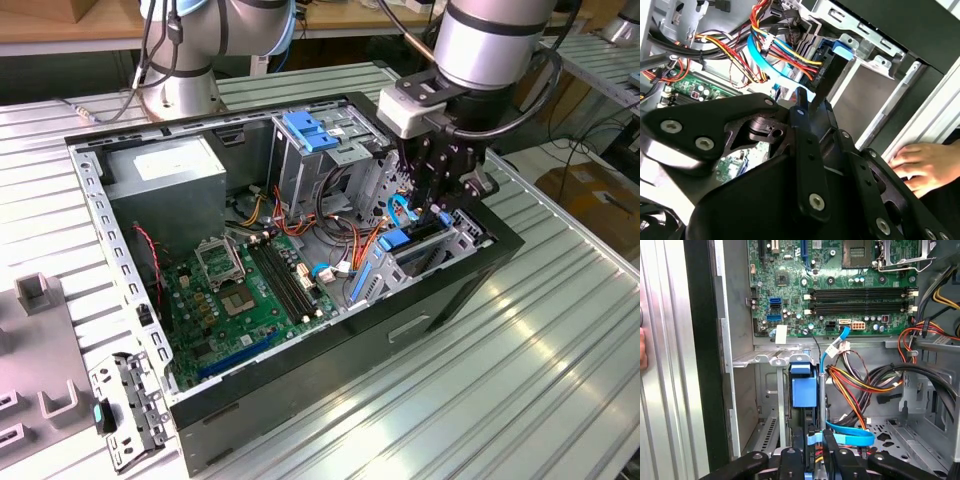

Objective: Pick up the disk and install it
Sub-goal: 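Insert the second disk wire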

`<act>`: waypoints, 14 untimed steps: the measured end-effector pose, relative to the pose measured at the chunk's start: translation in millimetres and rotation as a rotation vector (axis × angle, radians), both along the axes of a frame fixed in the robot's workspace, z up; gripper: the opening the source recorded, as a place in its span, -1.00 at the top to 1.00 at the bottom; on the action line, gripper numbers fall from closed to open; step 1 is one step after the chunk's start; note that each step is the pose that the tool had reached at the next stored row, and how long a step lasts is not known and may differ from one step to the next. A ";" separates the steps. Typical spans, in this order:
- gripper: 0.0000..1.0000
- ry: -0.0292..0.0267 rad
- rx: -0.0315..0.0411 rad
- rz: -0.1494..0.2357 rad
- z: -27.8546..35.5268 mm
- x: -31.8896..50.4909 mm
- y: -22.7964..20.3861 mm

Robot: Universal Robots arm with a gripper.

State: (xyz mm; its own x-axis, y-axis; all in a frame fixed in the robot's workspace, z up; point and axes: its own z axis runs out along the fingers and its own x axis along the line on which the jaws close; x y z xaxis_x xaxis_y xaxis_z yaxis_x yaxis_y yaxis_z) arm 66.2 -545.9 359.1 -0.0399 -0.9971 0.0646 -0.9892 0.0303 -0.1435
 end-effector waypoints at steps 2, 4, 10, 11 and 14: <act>0.43 0.0000 0.0010 0.000 0.0 0.0 0.1; 0.57 0.0000 0.0012 0.000 0.1 0.0 0.0; 0.79 0.0000 0.0024 0.000 0.1 0.0 0.0; 0.79 0.0000 0.0028 0.000 0.0 0.0 0.0; 0.79 0.0000 0.0090 0.000 0.1 0.0 0.0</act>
State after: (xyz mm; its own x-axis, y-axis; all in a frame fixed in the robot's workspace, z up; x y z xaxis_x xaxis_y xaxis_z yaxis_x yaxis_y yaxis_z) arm 66.2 -545.9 359.2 -0.0399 -0.9977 0.0556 -0.9892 0.0316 -0.1432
